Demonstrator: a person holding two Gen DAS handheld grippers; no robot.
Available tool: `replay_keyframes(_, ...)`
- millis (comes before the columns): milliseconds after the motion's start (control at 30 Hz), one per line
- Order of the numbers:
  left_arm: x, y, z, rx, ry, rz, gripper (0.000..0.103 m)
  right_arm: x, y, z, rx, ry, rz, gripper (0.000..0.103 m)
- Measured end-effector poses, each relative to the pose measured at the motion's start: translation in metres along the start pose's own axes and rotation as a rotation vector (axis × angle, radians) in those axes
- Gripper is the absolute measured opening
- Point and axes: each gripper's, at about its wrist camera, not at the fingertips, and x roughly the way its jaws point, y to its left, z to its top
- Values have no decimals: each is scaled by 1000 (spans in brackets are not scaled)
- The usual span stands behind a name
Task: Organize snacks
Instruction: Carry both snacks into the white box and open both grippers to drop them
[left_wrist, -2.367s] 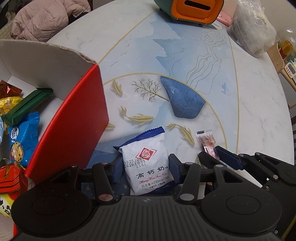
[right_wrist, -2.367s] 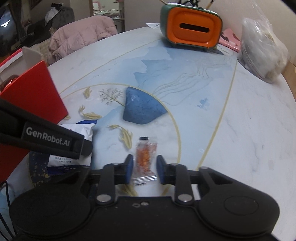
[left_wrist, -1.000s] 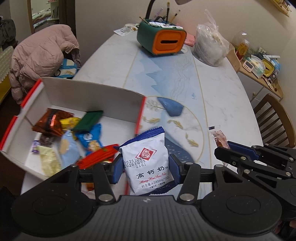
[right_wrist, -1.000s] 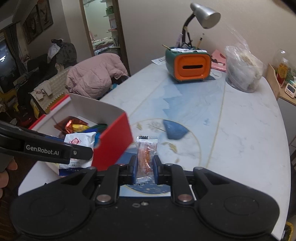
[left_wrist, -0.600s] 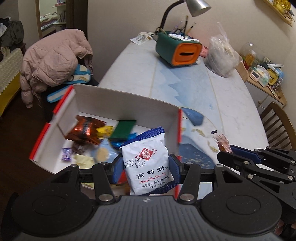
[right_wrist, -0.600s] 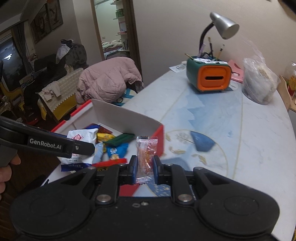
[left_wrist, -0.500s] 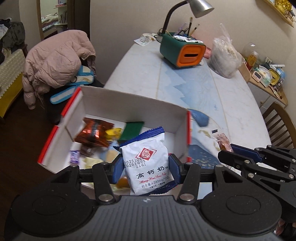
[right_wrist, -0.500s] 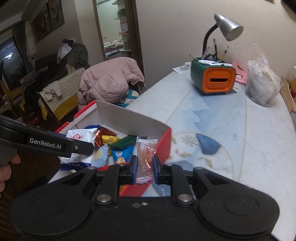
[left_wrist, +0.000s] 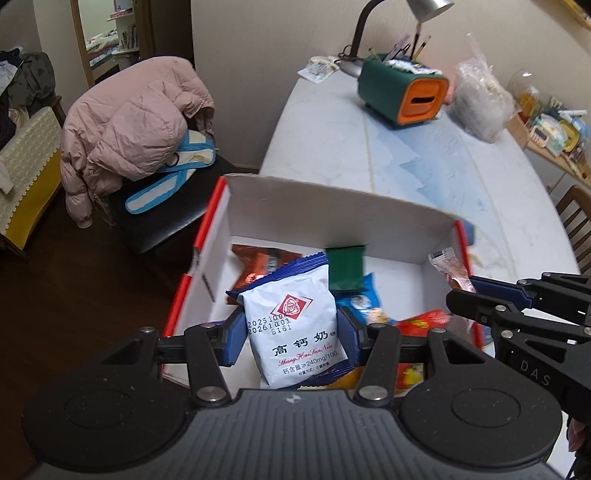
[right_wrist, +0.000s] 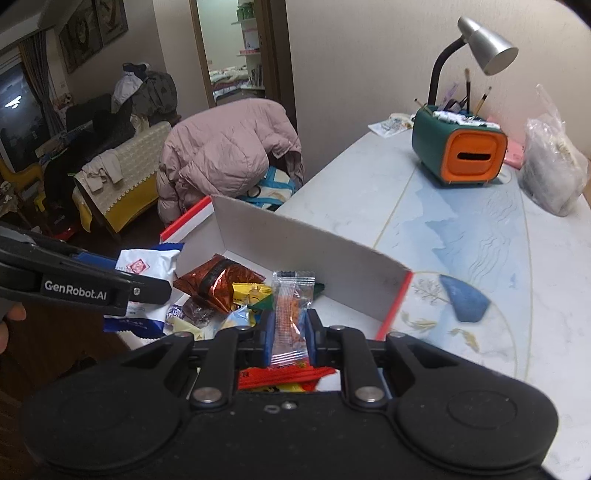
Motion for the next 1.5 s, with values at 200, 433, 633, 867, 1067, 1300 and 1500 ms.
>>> replay_keyframes(200, 25, 10, 5, 20, 34, 10, 51, 31, 9, 0, 9, 47, -8, 16)
replay_keyframes(433, 46, 3, 3, 57, 54, 5, 51, 57, 13, -3, 16, 96, -20, 16)
replay_keyframes(633, 62, -2, 0, 72, 75, -2, 51, 71, 12, -6, 26, 129, -25, 16)
replay_keyframes(867, 77, -4, -5, 82, 107, -2, 51, 80, 11, -8, 31, 160, -20, 16)
replay_keyframes(1067, 82, -5, -7, 82, 119, -12, 51, 84, 9, -9, 38, 177, -10, 18)
replay_keyframes(1300, 81, -5, -9, 82, 107, -14, 51, 84, 9, -11, 40, 181, -3, 24)
replay_keyframes(1500, 69, -6, -13, 90, 77, -15, 51, 78, 6, -13, 55, 169, 6, 31)
